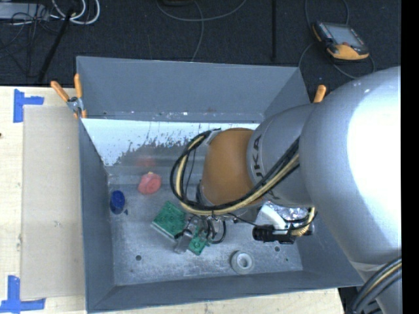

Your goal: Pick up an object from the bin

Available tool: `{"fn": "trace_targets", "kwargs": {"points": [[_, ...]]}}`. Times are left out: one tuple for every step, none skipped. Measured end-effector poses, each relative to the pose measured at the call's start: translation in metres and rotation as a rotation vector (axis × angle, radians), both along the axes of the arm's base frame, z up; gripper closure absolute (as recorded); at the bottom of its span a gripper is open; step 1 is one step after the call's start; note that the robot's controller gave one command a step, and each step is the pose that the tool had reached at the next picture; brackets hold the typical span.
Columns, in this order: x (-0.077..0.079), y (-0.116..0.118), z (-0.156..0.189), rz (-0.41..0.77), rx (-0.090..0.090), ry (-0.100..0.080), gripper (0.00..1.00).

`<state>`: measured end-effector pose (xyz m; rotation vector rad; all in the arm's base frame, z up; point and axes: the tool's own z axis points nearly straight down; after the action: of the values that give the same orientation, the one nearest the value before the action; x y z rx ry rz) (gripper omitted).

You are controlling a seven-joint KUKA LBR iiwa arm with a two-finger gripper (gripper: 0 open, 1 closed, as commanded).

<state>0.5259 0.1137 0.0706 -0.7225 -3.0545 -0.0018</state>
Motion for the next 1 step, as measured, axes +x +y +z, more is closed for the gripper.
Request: {"fn": "trace_targets", "kwargs": {"points": [[0.0,0.0004,0.0037,-0.002,0.0,-0.002,1.0]]}}
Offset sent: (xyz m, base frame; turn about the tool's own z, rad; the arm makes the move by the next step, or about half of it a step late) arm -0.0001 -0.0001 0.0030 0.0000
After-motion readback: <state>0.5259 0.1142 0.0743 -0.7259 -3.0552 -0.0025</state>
